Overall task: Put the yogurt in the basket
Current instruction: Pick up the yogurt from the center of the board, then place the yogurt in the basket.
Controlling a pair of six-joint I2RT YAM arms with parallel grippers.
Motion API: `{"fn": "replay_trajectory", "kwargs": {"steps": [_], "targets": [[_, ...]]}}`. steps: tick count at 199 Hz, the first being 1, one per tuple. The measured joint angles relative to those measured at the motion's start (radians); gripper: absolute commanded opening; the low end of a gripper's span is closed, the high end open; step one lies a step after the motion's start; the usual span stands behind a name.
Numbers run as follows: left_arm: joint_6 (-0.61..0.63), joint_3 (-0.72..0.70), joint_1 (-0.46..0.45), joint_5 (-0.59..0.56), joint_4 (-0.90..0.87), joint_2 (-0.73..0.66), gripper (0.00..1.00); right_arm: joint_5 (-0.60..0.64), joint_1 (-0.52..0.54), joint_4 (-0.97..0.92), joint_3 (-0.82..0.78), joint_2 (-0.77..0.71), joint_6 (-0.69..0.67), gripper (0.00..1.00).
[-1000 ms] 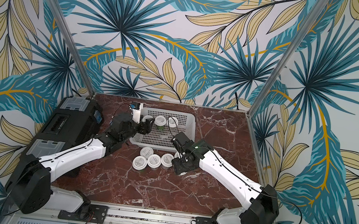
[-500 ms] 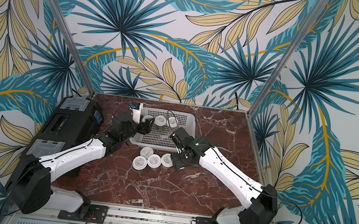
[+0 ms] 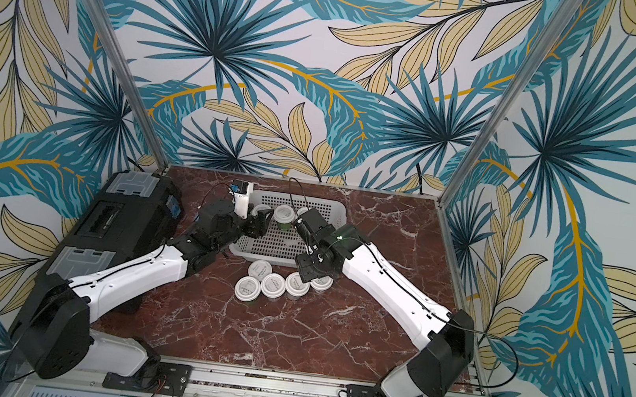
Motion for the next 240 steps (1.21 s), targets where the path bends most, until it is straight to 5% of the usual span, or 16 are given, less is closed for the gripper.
{"fn": "replay_trajectory", "kwargs": {"steps": [240], "targets": [[0.0, 0.0, 0.011, 0.002, 0.0, 0.0, 0.72, -0.112, -0.274, -0.001, 0.45, 0.412, -0.121, 0.64]]}}
